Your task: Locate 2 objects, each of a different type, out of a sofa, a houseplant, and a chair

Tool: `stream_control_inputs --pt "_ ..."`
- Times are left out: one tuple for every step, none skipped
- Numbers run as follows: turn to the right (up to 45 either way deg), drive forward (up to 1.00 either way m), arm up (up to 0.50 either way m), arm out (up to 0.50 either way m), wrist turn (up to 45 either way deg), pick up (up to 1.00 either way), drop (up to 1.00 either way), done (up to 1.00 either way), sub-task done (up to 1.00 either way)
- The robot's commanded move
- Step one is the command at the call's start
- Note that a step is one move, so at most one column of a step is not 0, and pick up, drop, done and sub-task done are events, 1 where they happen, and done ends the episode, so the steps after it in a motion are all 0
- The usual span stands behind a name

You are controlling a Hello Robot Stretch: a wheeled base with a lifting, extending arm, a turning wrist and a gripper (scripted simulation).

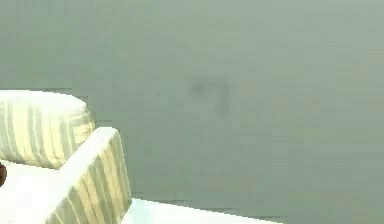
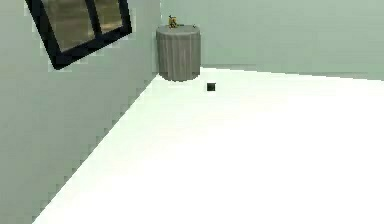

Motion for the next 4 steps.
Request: stream_control_inputs --pt "42.0 0.0 0.0 0.0 0.0 0.0 0.0 0.0 0.0" --pt "0.0 0.05 0.0 0.0 0.0 0.0 0.0 0.0 0.0" --pt "-45.0 0.0 0.0 0.0 0.0 0.0 0.0 0.0 0.0" --pt "-45.0 0.0 0.0 0.0 0.0 0.0 0.0 0.0 0.0"
